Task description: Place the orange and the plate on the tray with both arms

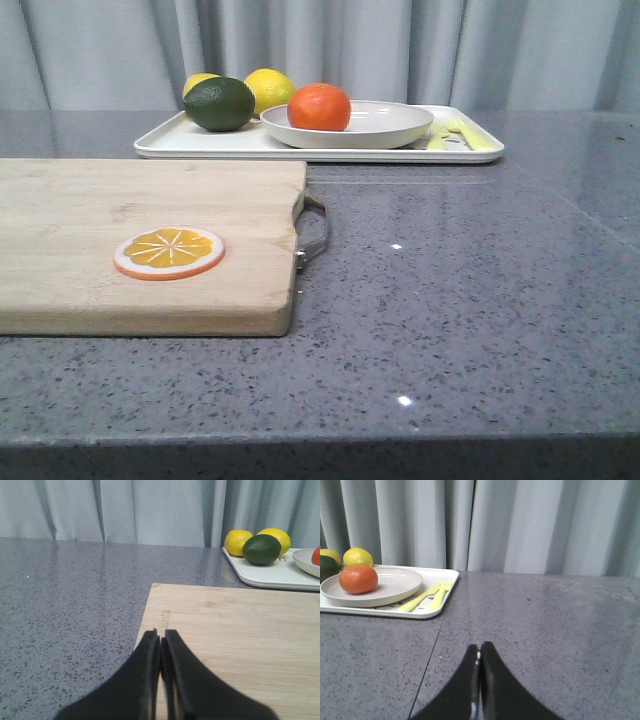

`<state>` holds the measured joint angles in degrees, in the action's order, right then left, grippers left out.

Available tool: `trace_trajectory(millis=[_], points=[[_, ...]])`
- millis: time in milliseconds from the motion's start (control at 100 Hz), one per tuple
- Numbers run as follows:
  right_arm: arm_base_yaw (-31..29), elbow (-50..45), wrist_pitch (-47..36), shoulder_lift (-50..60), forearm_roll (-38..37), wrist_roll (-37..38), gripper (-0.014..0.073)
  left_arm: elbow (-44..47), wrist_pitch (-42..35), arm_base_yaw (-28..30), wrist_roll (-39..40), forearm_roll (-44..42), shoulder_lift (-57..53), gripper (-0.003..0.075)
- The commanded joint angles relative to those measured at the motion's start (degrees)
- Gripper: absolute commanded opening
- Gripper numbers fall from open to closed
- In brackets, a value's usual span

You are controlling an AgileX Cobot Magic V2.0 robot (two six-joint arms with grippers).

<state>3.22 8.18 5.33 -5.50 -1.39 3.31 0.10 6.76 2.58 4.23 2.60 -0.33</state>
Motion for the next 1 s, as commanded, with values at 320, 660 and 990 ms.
trace_trajectory(millis=[320,660,990], points=[[-1.11,-8.54,-6.6,6.83,-0.94,2.6,-0.0067,0.52,-4.35,-0.04,0.41,-0.04,-1.86,-0.002],[-1.11,-8.59,-5.9,6.83,-0.94,2.6,-0.0067,0.52,-4.35,-0.04,0.41,-0.04,-1.86,-0.002],[-1.11,-8.59,-5.75,6.83,-0.94,2.6,-0.0067,0.52,-4.35,-0.04,0.41,-0.04,-1.86,-0.002]])
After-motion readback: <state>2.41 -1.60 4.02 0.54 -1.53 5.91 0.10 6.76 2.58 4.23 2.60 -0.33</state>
